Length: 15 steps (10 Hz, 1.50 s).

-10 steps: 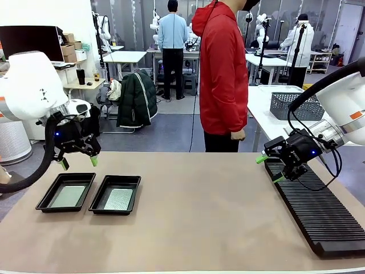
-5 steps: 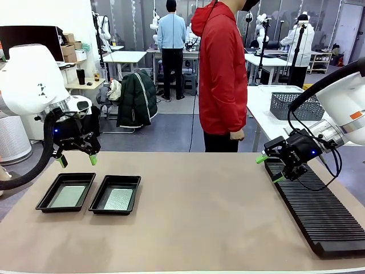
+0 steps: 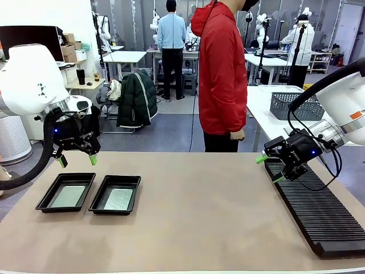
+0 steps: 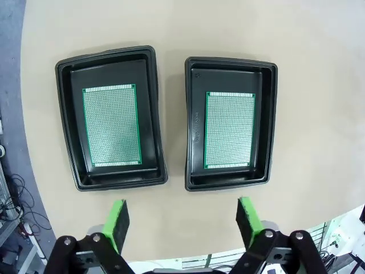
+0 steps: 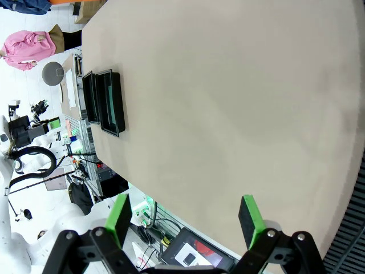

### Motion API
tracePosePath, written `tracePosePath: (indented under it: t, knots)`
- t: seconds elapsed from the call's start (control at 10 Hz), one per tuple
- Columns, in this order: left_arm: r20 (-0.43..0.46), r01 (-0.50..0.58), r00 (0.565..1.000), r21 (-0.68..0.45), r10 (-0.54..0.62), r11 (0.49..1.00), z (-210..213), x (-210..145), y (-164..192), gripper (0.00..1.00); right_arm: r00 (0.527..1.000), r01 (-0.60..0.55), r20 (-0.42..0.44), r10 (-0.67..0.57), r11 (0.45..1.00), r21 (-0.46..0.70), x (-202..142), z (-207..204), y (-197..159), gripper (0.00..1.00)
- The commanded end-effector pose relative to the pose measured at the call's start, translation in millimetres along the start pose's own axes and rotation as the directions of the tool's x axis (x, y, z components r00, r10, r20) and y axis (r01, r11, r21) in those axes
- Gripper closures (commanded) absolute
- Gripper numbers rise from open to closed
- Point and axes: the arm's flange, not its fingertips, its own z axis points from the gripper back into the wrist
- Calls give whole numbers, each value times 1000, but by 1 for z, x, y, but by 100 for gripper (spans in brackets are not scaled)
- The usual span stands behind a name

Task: Inspect and transfer BCBs to ESD trays.
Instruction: Pick up the ESD tray and place it on the left side of the table.

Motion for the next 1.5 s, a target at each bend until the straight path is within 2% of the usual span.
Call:
tracePosePath:
  t: [0.0,1.4]
  knots:
    - [1,-2,1000,-1,2,1000,1,0,1,0,1000,20,8,-20,1000,-16,1,0,2,0]
    - [1,-2,1000,-1,2,1000,1,0,1,0,1000,20,8,-20,1000,-16,1,0,2,0]
